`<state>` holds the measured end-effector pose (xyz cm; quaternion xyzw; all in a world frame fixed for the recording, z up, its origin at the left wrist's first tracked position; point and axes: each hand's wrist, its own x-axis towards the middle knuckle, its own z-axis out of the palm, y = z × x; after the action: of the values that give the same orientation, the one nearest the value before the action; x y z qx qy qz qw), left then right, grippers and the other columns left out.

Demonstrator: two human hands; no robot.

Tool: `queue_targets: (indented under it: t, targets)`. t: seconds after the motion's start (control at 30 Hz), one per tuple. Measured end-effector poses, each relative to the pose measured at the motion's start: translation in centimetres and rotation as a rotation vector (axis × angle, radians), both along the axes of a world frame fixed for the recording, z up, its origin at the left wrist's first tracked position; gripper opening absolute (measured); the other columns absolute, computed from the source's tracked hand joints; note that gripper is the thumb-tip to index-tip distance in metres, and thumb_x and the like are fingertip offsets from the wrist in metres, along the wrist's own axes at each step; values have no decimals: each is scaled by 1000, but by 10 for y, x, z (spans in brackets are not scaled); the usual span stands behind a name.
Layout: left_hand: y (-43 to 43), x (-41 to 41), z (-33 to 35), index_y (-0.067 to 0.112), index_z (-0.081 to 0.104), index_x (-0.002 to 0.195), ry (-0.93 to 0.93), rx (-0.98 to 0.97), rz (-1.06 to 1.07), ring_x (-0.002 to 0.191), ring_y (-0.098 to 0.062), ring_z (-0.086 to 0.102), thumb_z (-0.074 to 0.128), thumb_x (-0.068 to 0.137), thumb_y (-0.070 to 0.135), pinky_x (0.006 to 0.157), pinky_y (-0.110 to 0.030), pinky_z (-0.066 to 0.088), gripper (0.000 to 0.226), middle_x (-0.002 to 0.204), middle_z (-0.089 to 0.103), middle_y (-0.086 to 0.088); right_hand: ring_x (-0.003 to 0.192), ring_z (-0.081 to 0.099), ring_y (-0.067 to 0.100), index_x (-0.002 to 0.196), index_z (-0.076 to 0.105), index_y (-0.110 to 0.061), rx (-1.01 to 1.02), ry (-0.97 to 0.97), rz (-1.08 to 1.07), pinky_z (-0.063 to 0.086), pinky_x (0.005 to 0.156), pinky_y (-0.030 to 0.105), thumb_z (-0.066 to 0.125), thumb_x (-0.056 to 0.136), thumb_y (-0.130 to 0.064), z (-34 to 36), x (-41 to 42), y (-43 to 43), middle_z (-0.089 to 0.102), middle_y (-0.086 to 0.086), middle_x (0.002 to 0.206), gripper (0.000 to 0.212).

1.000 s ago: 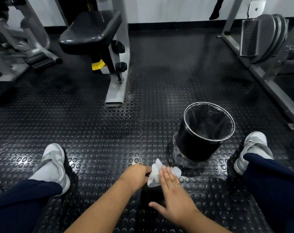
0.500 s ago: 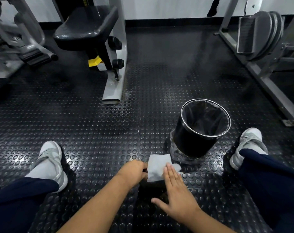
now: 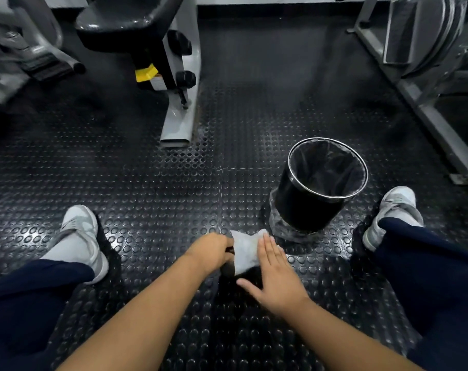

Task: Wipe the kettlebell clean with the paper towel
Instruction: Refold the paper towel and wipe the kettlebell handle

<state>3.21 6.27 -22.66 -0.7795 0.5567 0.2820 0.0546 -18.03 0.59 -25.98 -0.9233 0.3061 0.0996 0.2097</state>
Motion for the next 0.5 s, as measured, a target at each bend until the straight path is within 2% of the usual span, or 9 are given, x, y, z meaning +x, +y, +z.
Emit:
queue_targets:
  t: [0.07, 0.17, 0.3, 0.5]
  targets:
    - [0, 1, 0, 20, 50, 85, 4, -1, 4, 83, -27, 62, 63, 97, 25, 76, -38, 54, 18, 86, 64, -3, 154, -31, 15, 161, -23, -13, 20, -28, -7, -4, 131, 41, 20, 88, -93, 2, 14, 1, -33, 4, 167, 116]
    - [1, 0, 1, 20, 44, 74, -8, -11, 16, 77, -24, 57, 60, 95, 19, 68, -36, 48, 26, 75, 56, 0, 153, -33, 14, 162, -20, -12, 9, -58, 79, -9, 130, 39, 18, 89, -92, 10, 23, 14, -31, 4, 168, 115]
    - [1, -3, 4, 16, 50, 82, -37, -8, 8, 77, -23, 53, 60, 95, 18, 67, -32, 42, 16, 78, 55, -1, 151, -37, 10, 160, -26, -16, -13, -56, 91, -9, 129, 38, 17, 91, -90, 8, 0, 22, -37, 0, 166, 110]
    - [0, -2, 7, 20, 51, 84, 8, 15, 22, 79, -25, 61, 64, 96, 26, 75, -38, 55, 19, 86, 64, -3, 156, -26, 15, 163, -18, -11, 56, -41, -86, 1, 131, 41, 23, 91, -89, 4, 18, 4, -29, 3, 168, 113]
